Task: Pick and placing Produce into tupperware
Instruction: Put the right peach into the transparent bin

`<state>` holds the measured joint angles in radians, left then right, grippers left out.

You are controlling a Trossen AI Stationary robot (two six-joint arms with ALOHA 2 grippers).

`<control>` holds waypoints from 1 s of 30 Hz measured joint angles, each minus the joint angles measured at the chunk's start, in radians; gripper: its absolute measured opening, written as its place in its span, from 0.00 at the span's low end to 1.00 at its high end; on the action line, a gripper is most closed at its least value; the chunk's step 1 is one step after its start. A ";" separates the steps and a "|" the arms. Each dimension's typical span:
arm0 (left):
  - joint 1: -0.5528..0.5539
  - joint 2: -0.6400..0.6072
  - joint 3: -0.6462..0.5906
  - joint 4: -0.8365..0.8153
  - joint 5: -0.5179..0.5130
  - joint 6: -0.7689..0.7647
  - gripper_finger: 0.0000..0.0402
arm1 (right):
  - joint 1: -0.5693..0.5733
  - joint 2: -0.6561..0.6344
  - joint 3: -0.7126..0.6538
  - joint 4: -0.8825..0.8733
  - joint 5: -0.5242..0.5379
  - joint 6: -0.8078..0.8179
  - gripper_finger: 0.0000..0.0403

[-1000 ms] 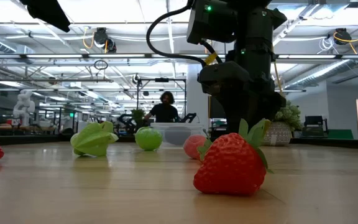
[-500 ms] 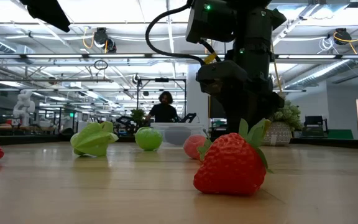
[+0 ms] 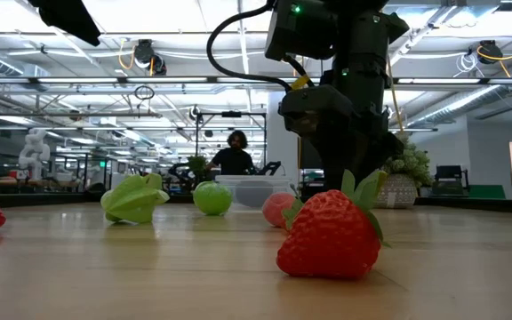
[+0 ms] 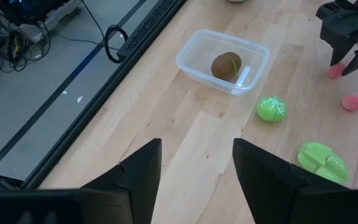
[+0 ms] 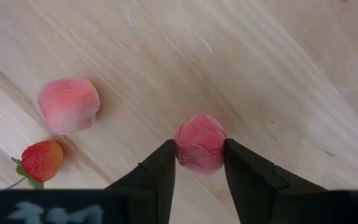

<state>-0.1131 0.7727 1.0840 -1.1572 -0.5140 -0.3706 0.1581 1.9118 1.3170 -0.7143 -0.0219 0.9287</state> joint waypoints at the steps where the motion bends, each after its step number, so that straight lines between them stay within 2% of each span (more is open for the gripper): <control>1: 0.000 0.000 0.000 0.000 0.000 0.000 0.51 | 0.000 0.000 0.000 0.000 0.000 -0.002 0.30; 20: 0.000 0.000 0.000 0.000 0.000 0.000 0.51 | -0.032 -0.009 0.000 -0.002 0.001 -0.016 0.29; 30: 0.000 0.000 0.000 0.000 0.000 0.001 0.51 | -0.047 -0.150 0.000 -0.002 0.026 -0.017 0.29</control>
<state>-0.1127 0.7725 1.0840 -1.1572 -0.5144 -0.3695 0.1108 1.7622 1.3167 -0.7162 0.0044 0.9112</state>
